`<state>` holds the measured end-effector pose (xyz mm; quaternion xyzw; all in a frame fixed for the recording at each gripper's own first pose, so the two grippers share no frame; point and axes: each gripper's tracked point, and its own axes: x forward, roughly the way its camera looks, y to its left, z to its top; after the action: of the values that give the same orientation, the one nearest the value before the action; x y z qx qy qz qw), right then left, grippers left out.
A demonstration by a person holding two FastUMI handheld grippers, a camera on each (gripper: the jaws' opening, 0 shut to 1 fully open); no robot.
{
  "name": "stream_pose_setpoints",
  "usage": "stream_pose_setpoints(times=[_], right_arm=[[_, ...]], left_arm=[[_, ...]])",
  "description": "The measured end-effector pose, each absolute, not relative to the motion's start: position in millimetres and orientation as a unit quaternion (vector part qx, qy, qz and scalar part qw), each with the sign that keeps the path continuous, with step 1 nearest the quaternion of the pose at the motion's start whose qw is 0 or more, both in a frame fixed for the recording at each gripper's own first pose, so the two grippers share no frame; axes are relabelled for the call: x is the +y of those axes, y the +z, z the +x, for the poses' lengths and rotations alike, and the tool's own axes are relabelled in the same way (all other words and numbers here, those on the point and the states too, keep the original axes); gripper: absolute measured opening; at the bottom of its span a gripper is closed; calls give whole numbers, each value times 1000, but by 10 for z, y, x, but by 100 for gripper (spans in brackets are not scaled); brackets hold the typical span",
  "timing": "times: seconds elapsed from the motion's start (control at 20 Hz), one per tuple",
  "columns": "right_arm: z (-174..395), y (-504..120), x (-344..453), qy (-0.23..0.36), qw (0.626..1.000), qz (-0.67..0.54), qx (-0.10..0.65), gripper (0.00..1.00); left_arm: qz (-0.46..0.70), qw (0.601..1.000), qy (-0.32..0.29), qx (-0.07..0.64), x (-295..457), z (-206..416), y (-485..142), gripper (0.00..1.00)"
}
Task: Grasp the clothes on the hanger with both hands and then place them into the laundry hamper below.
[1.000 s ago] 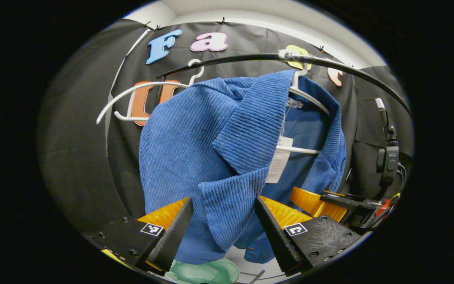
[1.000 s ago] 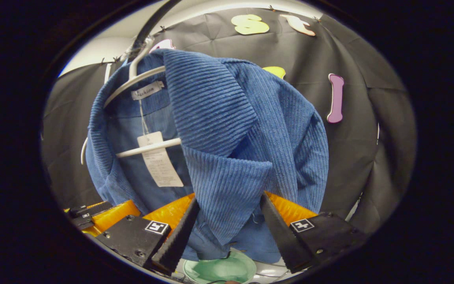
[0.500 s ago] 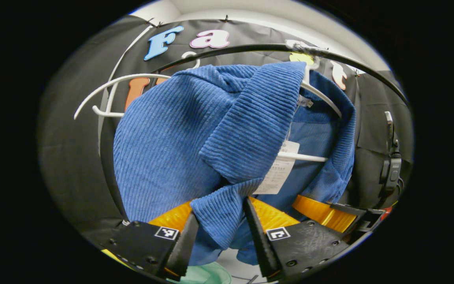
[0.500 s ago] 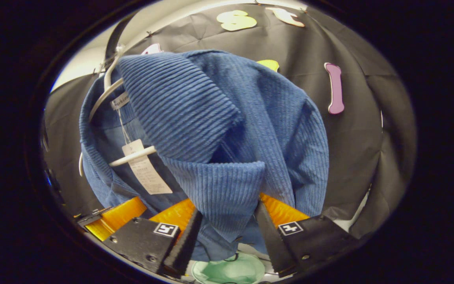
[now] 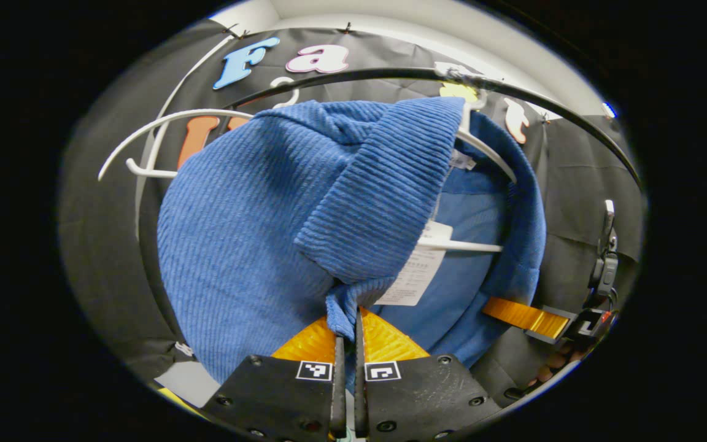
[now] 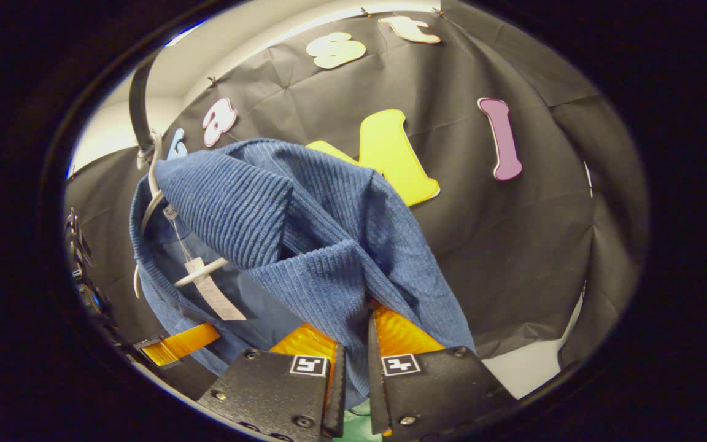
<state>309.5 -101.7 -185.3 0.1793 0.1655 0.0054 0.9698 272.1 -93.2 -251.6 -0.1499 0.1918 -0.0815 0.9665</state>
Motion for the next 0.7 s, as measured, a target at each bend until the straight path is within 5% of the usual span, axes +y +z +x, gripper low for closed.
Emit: stream_pose_setpoints(times=[0.15,0.25,0.7], right_arm=[[3061,-1713,-1198,-2,971,194,140,12],[3013,-1602,-1305,-7,968,218,124,10],[3080,-1091,-1653,-6,951,302,70,10]], left_arm=[[-151,968,-95,176,-953,2801,-2344,1],[-144,973,-88,158,-876,2710,-2216,7],[-149,985,-27,79,-144,2649,-1486,1]])
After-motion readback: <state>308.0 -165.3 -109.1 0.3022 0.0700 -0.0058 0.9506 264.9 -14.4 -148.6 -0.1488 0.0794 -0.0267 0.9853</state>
